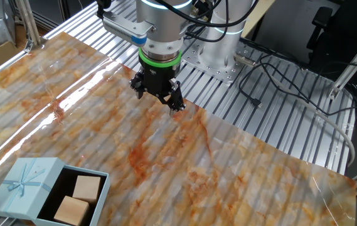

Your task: Take everything out of the gift box

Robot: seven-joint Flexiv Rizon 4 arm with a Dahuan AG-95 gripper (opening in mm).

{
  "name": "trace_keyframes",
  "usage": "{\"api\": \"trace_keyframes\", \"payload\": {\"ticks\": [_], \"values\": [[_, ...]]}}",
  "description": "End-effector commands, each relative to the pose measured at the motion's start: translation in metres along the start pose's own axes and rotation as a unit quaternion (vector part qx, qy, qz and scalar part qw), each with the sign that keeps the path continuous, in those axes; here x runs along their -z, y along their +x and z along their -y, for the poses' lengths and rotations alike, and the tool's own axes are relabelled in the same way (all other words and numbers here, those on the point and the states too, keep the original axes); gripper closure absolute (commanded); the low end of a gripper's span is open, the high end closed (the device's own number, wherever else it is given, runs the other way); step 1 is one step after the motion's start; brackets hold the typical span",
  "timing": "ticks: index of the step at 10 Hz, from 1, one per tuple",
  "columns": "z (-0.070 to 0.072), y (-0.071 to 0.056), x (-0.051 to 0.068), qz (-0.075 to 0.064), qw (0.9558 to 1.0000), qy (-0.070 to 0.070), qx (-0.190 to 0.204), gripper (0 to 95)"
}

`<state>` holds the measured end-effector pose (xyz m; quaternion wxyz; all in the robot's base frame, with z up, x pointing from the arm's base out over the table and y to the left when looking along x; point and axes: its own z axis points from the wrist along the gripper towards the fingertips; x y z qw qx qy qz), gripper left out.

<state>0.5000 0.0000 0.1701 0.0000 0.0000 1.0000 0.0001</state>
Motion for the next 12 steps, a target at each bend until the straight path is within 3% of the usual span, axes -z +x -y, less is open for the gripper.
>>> {"api": "trace_keyframes", "payload": {"ticks": [1, 12], "values": [[0.0000, 0.0000, -0.0001, 0.019, 0.9815, -0.084, -0.171, 95.0], [-0.0032, 0.0019, -0.0046, 0.019, 0.9830, -0.089, -0.160, 95.0]]}}
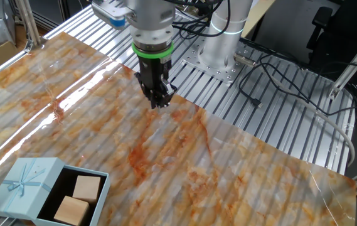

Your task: Take everything out of the gift box

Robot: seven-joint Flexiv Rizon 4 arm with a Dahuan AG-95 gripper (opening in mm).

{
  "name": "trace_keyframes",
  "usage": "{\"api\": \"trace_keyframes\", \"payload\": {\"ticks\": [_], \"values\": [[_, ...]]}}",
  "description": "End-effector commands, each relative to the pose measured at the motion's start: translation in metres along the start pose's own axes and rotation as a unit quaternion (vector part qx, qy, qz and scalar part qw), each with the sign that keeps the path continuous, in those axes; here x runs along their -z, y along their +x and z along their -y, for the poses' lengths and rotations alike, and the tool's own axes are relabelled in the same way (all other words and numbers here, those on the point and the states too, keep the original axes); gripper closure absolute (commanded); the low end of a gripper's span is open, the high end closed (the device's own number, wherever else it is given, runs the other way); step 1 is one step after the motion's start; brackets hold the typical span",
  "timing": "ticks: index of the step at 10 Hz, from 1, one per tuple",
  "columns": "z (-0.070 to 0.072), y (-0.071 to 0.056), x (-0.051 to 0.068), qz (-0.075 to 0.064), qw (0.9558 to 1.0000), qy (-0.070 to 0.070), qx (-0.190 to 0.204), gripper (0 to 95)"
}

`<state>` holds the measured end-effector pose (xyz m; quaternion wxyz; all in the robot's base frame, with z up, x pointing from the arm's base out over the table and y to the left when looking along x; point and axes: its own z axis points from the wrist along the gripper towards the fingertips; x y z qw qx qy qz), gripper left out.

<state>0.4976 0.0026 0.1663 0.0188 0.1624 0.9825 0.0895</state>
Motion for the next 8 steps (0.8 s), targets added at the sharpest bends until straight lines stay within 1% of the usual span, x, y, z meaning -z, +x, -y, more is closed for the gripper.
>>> {"api": "trace_keyframes", "payload": {"ticks": [1, 3, 5, 7, 8], "values": [[-0.0007, -0.0003, -0.0013, 0.000, 1.0000, 0.001, 0.006, 95.0], [-0.0012, -0.0006, -0.0028, 0.001, 1.0000, 0.004, 0.009, 95.0], [-0.0014, -0.0007, -0.0036, 0.000, 0.9998, 0.010, 0.017, 95.0], [-0.0018, -0.0010, -0.0050, -0.002, 0.9993, 0.022, 0.029, 95.0], [-0.0020, -0.0012, -0.0059, -0.002, 0.9992, 0.025, 0.032, 95.0]]}}
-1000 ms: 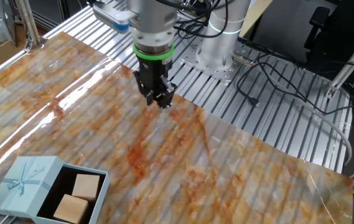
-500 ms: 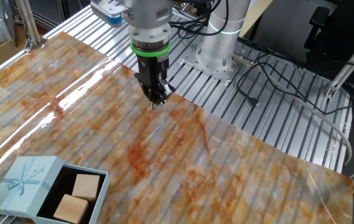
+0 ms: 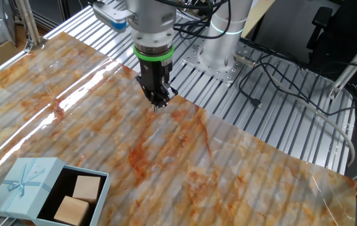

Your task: Take everything out of the gift box

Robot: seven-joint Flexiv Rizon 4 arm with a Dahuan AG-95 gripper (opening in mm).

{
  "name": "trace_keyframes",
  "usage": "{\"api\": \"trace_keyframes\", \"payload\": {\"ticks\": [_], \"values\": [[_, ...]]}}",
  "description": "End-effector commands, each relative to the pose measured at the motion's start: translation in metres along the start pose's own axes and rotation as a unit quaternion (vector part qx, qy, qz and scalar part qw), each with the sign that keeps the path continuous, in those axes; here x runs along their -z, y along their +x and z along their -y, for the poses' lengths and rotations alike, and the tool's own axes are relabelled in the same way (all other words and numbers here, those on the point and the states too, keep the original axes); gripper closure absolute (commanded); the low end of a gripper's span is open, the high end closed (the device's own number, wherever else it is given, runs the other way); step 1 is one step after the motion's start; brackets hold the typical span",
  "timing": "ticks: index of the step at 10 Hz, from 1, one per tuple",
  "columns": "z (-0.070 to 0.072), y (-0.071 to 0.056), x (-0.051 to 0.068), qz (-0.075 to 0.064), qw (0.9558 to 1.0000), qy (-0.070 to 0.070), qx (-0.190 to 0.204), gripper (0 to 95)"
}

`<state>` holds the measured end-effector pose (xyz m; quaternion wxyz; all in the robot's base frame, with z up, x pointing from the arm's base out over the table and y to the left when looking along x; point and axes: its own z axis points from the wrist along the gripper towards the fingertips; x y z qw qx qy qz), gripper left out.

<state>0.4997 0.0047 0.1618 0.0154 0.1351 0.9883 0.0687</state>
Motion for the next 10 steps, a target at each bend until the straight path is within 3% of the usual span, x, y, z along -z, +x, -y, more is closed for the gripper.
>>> {"api": "trace_keyframes", "payload": {"ticks": [1, 4, 8, 10], "values": [[-0.001, -0.001, -0.003, -0.001, 1.0000, 0.005, 0.006, 95.0], [-0.003, -0.004, -0.009, -0.003, 0.9997, 0.013, 0.018, 95.0], [-0.007, -0.015, -0.016, -0.027, 0.9993, 0.025, 0.011, 95.0], [-0.010, -0.027, -0.024, -0.031, 0.9990, 0.030, 0.009, 95.0]]}}
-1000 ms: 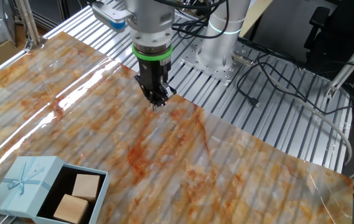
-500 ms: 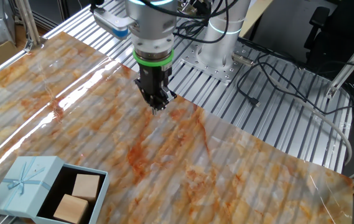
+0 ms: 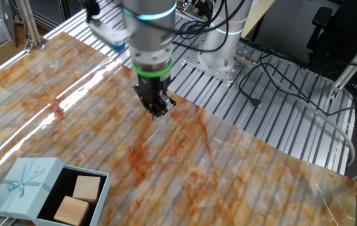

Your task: Take everything out of the gift box

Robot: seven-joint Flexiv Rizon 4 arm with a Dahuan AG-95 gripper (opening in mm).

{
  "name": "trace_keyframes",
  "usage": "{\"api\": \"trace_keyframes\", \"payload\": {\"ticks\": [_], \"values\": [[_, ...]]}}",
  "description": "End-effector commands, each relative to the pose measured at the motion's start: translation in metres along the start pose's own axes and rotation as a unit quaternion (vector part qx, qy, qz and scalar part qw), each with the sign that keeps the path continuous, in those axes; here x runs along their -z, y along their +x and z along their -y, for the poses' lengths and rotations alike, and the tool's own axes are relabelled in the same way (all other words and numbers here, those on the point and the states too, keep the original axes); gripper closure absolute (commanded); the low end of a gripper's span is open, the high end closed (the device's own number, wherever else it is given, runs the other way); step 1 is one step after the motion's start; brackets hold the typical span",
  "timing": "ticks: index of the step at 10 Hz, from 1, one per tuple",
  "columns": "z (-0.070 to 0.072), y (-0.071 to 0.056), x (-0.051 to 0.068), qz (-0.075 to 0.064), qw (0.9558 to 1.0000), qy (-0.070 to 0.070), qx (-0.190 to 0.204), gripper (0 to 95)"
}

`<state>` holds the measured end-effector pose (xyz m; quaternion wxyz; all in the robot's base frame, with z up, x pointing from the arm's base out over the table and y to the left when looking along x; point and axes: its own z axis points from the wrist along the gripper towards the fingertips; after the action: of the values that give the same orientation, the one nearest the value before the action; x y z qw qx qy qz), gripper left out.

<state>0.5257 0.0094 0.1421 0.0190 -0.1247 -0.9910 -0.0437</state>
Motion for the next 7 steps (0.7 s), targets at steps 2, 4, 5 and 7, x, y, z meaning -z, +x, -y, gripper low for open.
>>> {"api": "trace_keyframes", "payload": {"ticks": [2, 4, 5, 7], "values": [[-0.003, -0.021, -0.005, -0.007, 1.0000, -0.001, 0.005, 95.0], [-0.004, -0.031, -0.007, -0.014, 0.9999, 0.003, 0.007, 95.0], [-0.005, -0.038, -0.010, -0.013, 0.9998, 0.009, 0.009, 95.0], [-0.005, -0.048, -0.013, -0.011, 0.9998, 0.013, 0.013, 95.0]]}}
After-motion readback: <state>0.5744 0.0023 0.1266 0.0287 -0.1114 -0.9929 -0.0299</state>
